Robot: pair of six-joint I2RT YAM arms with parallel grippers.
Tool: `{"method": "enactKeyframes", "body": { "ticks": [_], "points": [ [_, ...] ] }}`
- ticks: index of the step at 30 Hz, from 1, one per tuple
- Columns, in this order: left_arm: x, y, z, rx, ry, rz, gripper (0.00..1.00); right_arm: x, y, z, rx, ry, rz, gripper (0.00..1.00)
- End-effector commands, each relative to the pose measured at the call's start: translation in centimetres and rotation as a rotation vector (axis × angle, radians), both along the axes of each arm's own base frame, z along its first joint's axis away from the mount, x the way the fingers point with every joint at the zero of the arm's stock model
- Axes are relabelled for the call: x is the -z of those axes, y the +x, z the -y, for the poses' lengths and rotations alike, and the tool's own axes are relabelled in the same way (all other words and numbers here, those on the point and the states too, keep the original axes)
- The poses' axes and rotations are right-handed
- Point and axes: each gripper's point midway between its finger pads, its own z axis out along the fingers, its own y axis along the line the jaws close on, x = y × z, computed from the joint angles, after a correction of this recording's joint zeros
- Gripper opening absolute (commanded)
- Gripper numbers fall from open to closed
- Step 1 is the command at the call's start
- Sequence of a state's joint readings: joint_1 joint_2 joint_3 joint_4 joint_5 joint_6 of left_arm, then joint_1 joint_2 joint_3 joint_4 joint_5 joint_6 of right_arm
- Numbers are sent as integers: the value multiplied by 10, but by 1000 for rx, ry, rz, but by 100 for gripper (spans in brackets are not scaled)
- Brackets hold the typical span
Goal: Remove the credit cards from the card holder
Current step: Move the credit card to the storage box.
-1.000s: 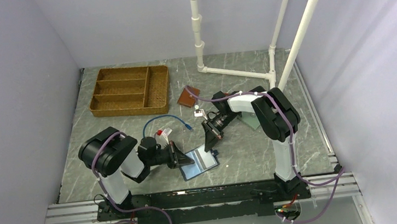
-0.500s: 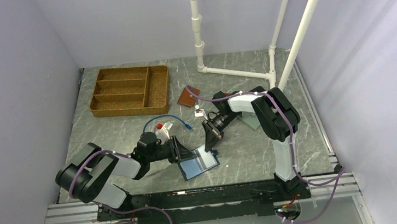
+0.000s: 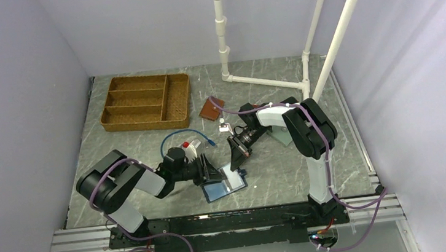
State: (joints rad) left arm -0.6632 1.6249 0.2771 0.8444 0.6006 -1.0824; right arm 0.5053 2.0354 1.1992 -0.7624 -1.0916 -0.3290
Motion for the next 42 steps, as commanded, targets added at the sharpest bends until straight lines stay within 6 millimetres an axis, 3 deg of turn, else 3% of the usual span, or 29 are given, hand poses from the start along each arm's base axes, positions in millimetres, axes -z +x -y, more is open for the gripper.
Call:
{"method": "enactKeyframes", "body": {
  "ticks": [1,10,15,26,33,34,42],
  "points": [
    [9,7,4,-18,37,-6,46,4,2,-1,-2,10,17,1],
    [29,10,0,-68,97,-80,40,18,4,1,6,-59,38,1],
    [24,14,5,-75,53,-73,31,25,2,1,4,-95,42,1],
    [17,16,11,-89,-25,-65,26,39,-6,-5,-9,-151,35,0],
    [22,16,10,-110,-41,-87,0,43,-12,-8,-35,-173,39,0],
    [24,16,10,-111,-41,-89,0,44,-12,-7,-37,-175,40,1],
    [37,7,3,-97,-9,-110,0,26,5,1,-65,-177,180,35]
  ]
}}
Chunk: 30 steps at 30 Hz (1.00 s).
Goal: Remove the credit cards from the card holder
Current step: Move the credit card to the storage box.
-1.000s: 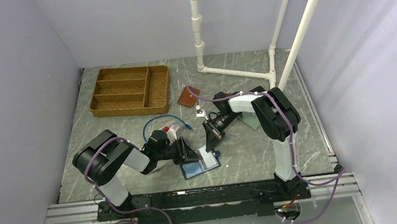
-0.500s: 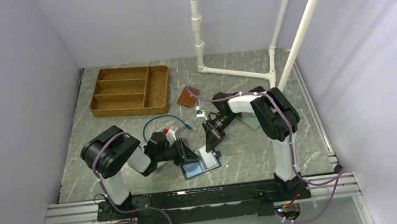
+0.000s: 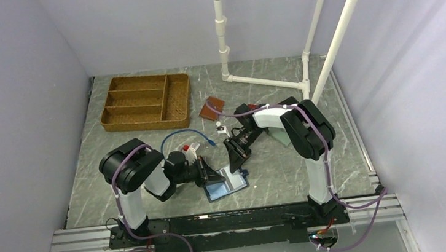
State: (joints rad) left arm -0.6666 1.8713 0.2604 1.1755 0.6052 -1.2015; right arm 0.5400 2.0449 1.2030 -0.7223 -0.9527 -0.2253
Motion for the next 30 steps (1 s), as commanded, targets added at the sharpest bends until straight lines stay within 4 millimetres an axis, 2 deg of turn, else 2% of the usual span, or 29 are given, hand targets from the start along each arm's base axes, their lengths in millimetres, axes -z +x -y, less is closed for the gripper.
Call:
{"method": "enactKeyframes", "body": {
  "ticks": [1,7,11,18,24,30],
  "points": [
    [22,1,-7,-52,70,-64,0,4,6,3,-98,-38,178,38],
    [26,-4,-12,-42,102,-80,0,-14,22,13,-112,-42,319,49],
    [25,-3,-14,-38,119,-74,0,-10,23,18,-123,-61,350,51],
    [24,-7,-19,-34,166,-85,0,5,21,24,-147,-121,352,48],
    [22,-10,-23,-24,180,-94,0,22,20,28,-169,-207,372,37],
    [23,-16,-33,-31,199,-115,0,32,22,34,-165,-262,379,35]
  ]
}}
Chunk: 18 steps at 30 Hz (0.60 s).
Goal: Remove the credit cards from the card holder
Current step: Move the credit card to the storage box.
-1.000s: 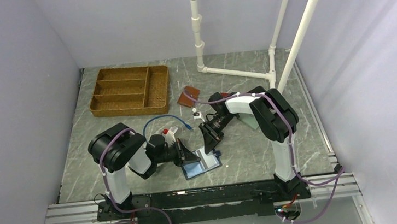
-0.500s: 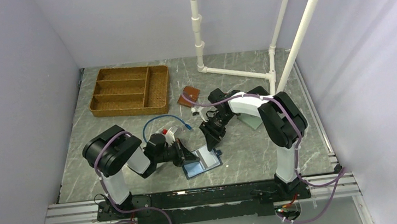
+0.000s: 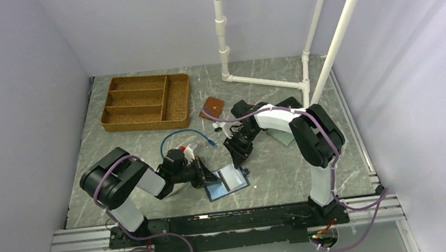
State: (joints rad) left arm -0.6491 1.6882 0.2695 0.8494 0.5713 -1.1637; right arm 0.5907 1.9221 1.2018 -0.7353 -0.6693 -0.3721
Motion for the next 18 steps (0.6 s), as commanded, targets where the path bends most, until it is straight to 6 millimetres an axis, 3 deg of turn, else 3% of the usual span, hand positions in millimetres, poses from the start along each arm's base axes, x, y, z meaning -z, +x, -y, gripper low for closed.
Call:
{"method": "enactKeyframes", "body": {
  "ticks": [1,18],
  "points": [
    [21,-15,-21,0,96,-54,0,31,4,17,-9,-136,52,34],
    [9,-26,-37,16,117,-33,0,15,4,9,-21,-81,53,42]
  ]
}}
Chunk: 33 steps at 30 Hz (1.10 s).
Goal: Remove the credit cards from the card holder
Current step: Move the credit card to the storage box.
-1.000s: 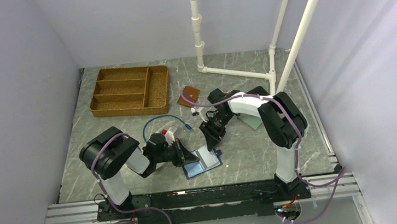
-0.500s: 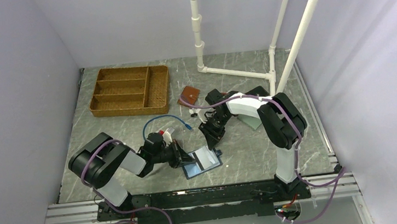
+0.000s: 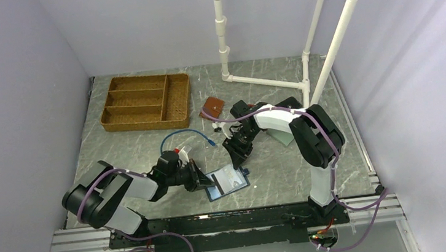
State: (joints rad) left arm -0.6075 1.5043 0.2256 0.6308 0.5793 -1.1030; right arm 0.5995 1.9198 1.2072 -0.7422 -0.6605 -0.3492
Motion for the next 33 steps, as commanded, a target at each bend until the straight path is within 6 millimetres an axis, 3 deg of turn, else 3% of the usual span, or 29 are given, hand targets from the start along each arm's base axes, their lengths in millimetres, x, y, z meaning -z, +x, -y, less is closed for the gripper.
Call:
{"method": "enactKeyframes", "body": {
  "ticks": [1,10,22,26,33],
  "points": [
    [9,-15,-13,27,53,-5,0,16,5,10,-33,-65,59,43],
    [-29,-11,-22,77,80,186,0,-22,6,2,-59,53,94,56],
    [-72,-1,-5,208,6,386,0,-84,-24,-22,-215,377,65,67],
    [-84,0,6,271,-34,413,0,-91,-25,-25,-238,434,118,71],
    [-100,-1,24,353,-92,441,0,-86,-24,-27,-256,463,142,73]
  ]
}}
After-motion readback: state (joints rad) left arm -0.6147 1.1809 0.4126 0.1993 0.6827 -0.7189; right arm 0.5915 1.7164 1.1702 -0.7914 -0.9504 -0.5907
